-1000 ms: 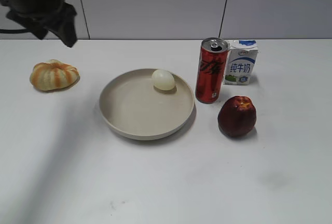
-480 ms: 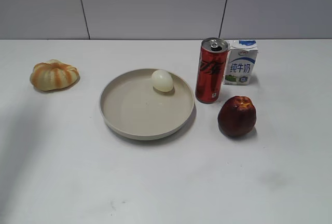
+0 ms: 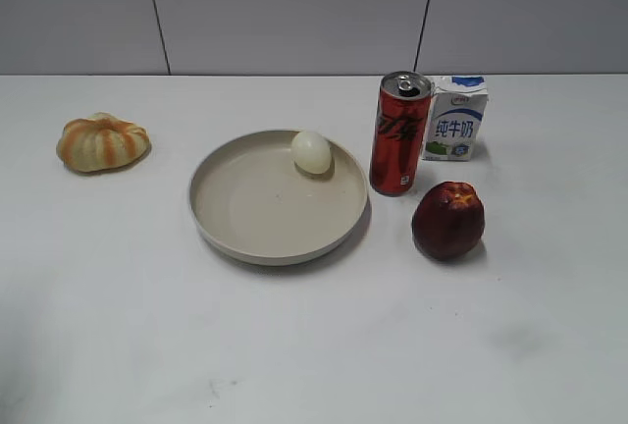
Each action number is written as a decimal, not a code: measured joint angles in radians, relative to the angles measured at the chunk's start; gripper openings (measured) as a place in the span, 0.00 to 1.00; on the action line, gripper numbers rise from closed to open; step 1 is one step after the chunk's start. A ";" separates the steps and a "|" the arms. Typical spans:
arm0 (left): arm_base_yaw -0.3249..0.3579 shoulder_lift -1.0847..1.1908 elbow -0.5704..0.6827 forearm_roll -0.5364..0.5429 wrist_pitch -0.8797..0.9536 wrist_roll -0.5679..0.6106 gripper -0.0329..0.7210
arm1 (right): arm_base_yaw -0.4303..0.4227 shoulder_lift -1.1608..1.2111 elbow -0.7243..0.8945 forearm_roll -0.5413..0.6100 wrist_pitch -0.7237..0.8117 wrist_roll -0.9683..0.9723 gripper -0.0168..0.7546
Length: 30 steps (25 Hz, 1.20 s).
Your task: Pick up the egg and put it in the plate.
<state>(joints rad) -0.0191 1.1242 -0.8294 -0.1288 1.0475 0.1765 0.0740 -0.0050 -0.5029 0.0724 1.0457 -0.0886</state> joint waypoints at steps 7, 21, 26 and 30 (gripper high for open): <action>0.000 -0.312 0.260 -0.003 -0.035 -0.002 0.75 | 0.000 0.000 0.000 0.000 0.000 0.000 0.61; 0.000 -0.848 0.313 0.006 -0.019 -0.017 0.75 | 0.000 0.000 0.000 0.000 0.000 0.000 0.61; 0.000 -0.985 0.316 0.012 -0.016 -0.018 0.75 | 0.000 0.000 0.000 0.000 0.000 0.000 0.61; 0.000 -1.091 0.318 0.016 -0.015 -0.018 0.74 | 0.000 0.000 0.000 0.000 0.000 0.000 0.61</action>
